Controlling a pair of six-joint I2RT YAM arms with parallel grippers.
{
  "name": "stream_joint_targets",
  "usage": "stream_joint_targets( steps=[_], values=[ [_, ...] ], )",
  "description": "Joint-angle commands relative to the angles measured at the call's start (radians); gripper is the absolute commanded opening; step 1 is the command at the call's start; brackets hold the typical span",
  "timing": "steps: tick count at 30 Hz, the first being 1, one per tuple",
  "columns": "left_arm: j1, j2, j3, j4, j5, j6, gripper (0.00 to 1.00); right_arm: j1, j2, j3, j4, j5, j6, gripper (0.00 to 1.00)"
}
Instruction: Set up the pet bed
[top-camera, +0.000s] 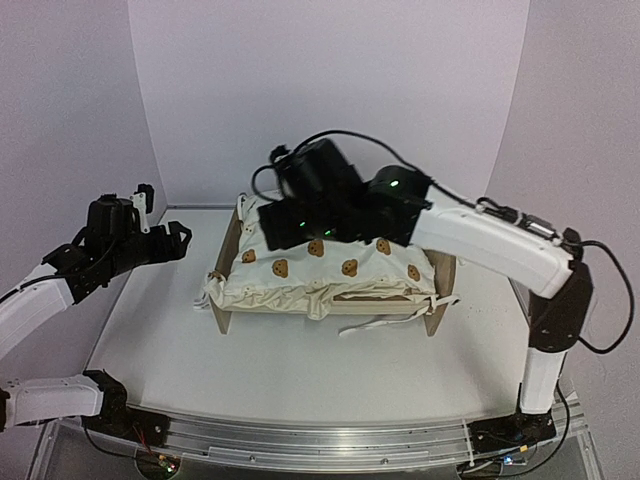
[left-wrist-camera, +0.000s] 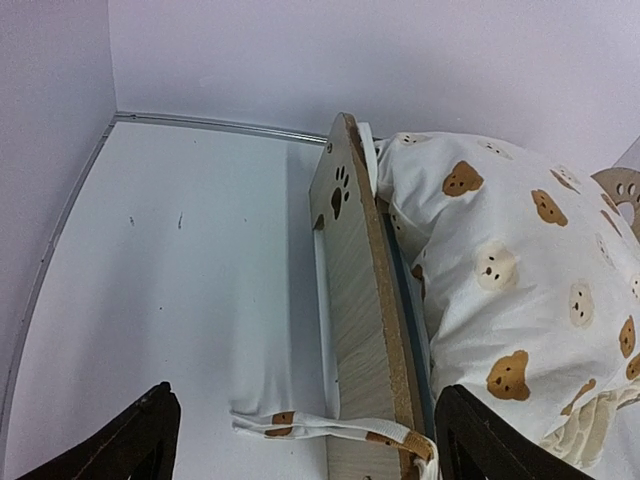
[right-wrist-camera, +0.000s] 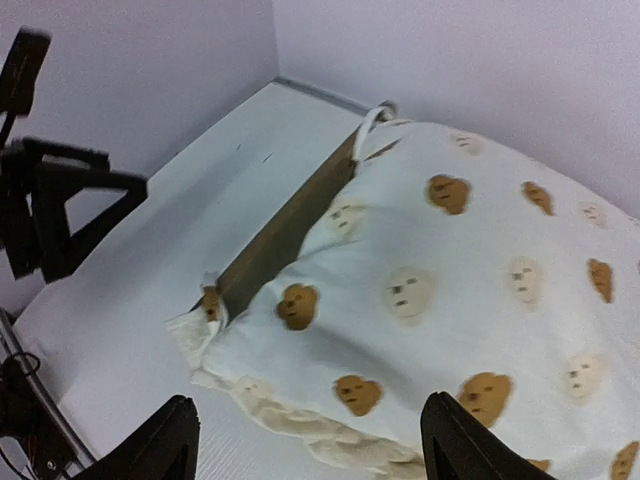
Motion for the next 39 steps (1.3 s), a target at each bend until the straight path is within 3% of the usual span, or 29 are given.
stream_joint_targets(
  steps=[1, 7, 17, 31, 35, 39],
  values=[
    [-0.002, -0.042, -0.035, -0.006, -0.036, -0.042, 0.90, 0.079, 0.199, 0.207, -0.035, -0.057, -0.042, 0.78],
    [-0.001, -0.066, -0.044, -0.008, -0.027, -0.049, 0.90, 0.084, 0.361, 0.326, -0.019, -0.048, -0.066, 0.79],
    [-0.001, -0.081, -0.060, -0.002, -0.020, -0.053, 0.89, 0.064, 0.416, 0.255, 0.050, 0.048, -0.120, 0.75],
    [-0.002, -0.083, -0.072, 0.006, -0.034, -0.052, 0.88, 0.067, 0.424, 0.168, 0.070, -0.050, -0.060, 0.63],
    [-0.002, -0.082, -0.071, 0.007, -0.033, -0.050, 0.87, 0.067, 0.438, 0.161, 0.076, -0.014, -0.079, 0.55],
    [-0.002, -0.081, -0.071, 0.011, -0.030, -0.049, 0.87, 0.066, 0.439, 0.151, 0.080, 0.022, -0.089, 0.33]
  ],
)
